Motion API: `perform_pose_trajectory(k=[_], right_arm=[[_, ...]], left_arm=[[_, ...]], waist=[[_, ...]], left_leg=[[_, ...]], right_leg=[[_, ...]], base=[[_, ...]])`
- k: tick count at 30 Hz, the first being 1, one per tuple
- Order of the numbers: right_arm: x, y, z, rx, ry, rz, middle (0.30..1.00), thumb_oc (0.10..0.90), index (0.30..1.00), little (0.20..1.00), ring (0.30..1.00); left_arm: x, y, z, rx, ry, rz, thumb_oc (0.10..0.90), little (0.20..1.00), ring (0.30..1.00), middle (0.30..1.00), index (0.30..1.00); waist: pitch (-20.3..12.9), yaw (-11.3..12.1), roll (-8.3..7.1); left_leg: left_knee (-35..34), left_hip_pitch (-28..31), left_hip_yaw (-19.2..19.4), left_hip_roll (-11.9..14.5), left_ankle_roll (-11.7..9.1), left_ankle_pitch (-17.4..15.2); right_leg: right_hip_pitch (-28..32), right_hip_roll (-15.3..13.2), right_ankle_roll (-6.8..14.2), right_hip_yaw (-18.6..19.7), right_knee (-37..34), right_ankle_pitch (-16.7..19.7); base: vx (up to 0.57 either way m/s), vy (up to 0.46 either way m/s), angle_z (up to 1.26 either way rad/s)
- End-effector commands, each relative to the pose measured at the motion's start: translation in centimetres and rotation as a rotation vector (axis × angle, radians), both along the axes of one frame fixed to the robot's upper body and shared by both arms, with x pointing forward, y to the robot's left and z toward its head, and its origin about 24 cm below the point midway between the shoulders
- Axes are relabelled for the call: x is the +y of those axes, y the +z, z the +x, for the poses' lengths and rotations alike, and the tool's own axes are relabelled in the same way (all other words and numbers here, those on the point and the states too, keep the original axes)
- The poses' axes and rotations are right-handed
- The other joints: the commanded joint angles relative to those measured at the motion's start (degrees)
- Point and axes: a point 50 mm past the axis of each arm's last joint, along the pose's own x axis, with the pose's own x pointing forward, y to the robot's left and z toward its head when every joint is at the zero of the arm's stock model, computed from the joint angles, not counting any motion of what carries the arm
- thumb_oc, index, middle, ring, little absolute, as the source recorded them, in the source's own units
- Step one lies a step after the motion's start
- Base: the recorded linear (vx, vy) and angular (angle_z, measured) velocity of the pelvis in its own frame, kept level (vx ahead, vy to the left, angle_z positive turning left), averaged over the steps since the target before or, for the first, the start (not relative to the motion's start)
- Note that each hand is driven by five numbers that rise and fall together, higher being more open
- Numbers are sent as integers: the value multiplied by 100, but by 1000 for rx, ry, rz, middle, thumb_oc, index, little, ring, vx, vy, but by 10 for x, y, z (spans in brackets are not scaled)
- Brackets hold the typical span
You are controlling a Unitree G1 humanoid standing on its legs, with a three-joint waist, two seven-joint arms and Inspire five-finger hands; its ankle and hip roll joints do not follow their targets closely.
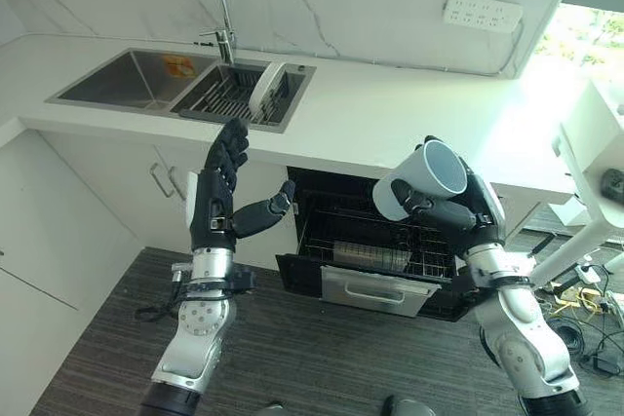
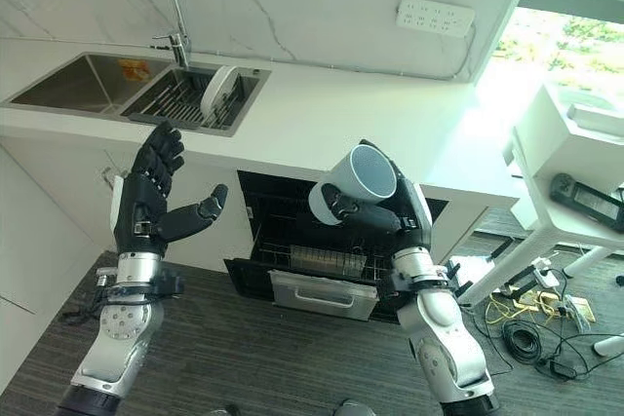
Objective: Place the dishes in the dishwasher.
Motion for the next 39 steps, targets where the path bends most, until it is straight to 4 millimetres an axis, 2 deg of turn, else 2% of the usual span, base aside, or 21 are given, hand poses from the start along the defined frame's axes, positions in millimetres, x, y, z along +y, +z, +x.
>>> perform_pose_trajectory(k=[1,2,6,10,12,15,17,24,33,37,39], right_arm=[[-10,54,3,-306,-54,58,300,400,300,300,300],[-14,53,2,-301,-69,53,300,400,300,300,300],[-24,55,0,-310,-95,34,300,400,300,300,300],[-26,61,1,-325,-72,25,300,400,300,300,300],[-27,63,2,-325,-45,14,300,400,300,300,300],[-26,66,3,-327,-25,5,300,400,300,300,300],[-25,70,5,-328,16,-14,300,400,300,300,300],[-16,75,9,-318,89,-27,300,400,300,300,300],[-10,77,10,-302,146,-42,300,400,300,300,300],[-7,78,10,-297,171,-45,300,400,300,300,300],[-5,81,9,-294,187,-49,300,400,300,300,300]], left_arm=[[-12,41,4,-145,-197,32,800,900,900,900,900],[-18,35,4,-77,-276,115,800,900,900,900,900],[-23,27,7,28,-405,326,800,900,900,900,900],[-26,10,19,182,-464,481,800,900,900,900,900],[-25,-5,25,280,-461,547,800,900,900,900,900],[-21,-15,31,325,-434,573,800,900,900,900,900],[-17,-29,42,373,-349,626,800,900,900,900,900],[-2,-51,61,412,-153,646,800,900,900,900,900],[-1,-86,56,542,-118,669,800,900,900,900,900],[-3,-112,49,691,-173,686,800,900,900,900,900],[-3,-132,41,827,-249,680,800,900,900,900,900]], waist=[[-108,-46,48],[-79,-95,87],[-20,-277,202],[24,-494,318],[18,-617,395],[21,-701,430],[24,-862,498],[-87,-1067,520],[-155,-1193,558],[-175,-1263,568],[-175,-1321,585]], left_leg=[[285,285,-550,69,6,-1004],[285,290,-517,76,5,-992],[285,283,-395,110,-2,-959],[285,260,-229,158,-14,-933],[285,264,-116,186,-22,-917],[285,303,-45,198,-30,-955],[285,364,114,212,-34,-964],[285,459,302,213,-51,-994],[285,521,398,191,-55,-1010],[285,540,454,196,-53,-1013],[285,555,503,199,-50,-1016]], right_leg=[[375,49,354,315,-274,-406],[348,70,355,365,-274,-388],[242,110,377,521,-274,-339],[104,156,386,690,-274,-294],[44,190,379,783,-274,-282],[47,206,392,846,-274,-318],[39,230,389,984,-274,-326],[46,235,394,1106,-274,-344],[56,259,369,1202,-274,-362],[51,270,372,1238,-274,-361],[39,274,378,1269,-274,-354]], base=[[14,4,-24],[9,11,-23],[6,22,-16],[-20,44,-27],[-6,56,-20],[6,40,-19],[14,97,-22],[21,40,-15],[18,20,-4],[23,18,-5],[29,27,-4]])
